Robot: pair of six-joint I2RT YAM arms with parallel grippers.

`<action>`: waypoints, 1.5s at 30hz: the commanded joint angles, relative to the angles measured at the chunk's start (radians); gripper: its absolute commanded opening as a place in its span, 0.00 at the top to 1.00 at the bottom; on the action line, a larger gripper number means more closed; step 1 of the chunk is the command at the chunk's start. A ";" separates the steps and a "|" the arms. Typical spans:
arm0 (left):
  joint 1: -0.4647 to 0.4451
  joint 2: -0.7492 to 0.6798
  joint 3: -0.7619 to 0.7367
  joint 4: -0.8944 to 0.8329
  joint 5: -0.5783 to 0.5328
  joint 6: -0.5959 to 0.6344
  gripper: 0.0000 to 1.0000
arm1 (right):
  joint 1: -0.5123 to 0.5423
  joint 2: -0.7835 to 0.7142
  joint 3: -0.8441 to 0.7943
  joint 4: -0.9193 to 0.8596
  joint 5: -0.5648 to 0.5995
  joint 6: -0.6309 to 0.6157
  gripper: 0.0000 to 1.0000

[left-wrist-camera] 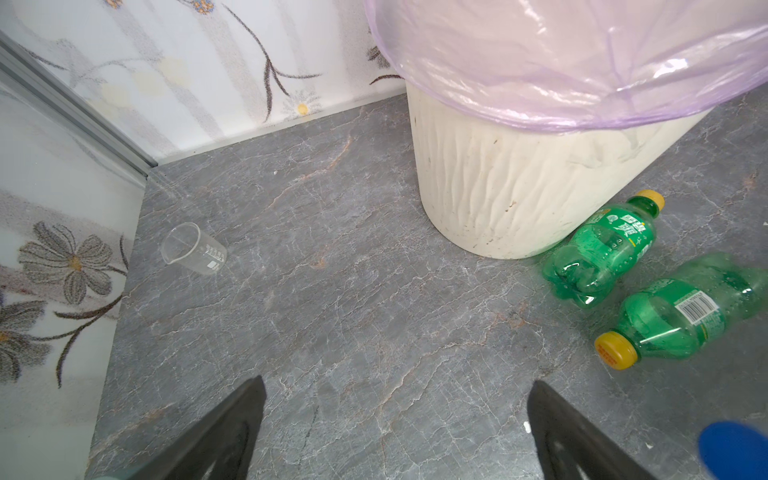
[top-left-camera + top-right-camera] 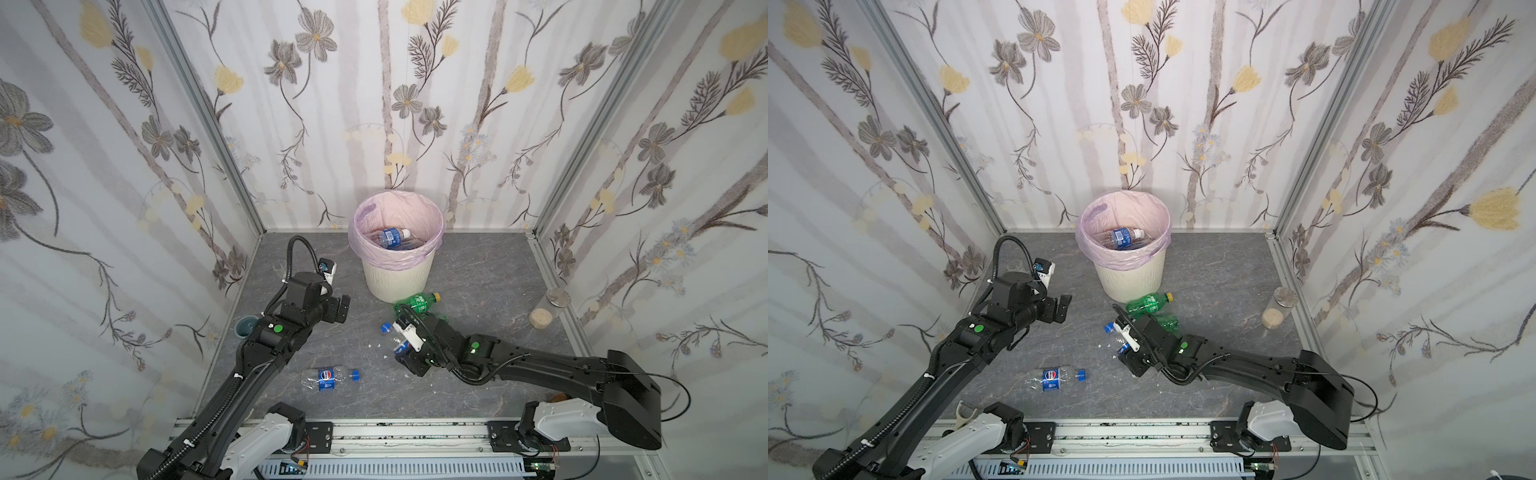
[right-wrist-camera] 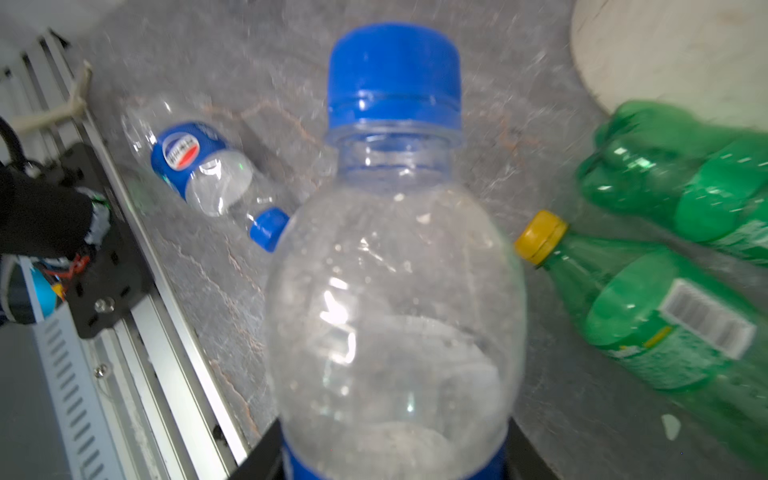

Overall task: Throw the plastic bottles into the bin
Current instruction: 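Grasp a blue-labelled Pepsi bottle with the right gripper while the left arm withdraws, then lift the Pepsi bottle with the right gripper and drop it into the bin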

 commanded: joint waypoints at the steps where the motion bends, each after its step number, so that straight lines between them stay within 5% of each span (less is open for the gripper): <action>1: 0.001 -0.004 0.008 0.011 0.026 0.021 0.00 | -0.014 -0.118 -0.011 0.077 0.090 0.034 0.57; 15: 0.001 -0.051 0.011 0.021 0.034 0.064 0.00 | -0.026 -0.598 -0.079 0.276 0.505 -0.032 0.66; 21: 0.001 -0.072 0.007 0.021 0.030 0.076 0.00 | -0.071 -0.543 0.009 0.336 0.544 -0.089 0.63; 26: 0.001 -0.111 0.011 0.017 0.109 0.088 0.00 | -0.350 -0.244 0.292 0.308 0.167 -0.030 0.62; 28: 0.000 -0.134 0.024 0.016 0.153 0.088 0.00 | -0.390 -0.033 0.550 0.153 0.129 -0.023 0.59; 32: 0.001 -0.179 0.046 -0.001 0.169 0.100 0.00 | -0.406 0.232 0.875 -0.085 0.028 -0.011 0.12; 34: 0.001 -0.198 0.055 -0.016 0.177 0.111 0.00 | -0.408 0.248 0.873 -0.086 0.009 0.000 0.05; 45: -0.011 -0.097 0.111 -0.155 0.205 0.249 0.00 | -0.469 0.022 0.583 -0.001 0.006 0.043 0.05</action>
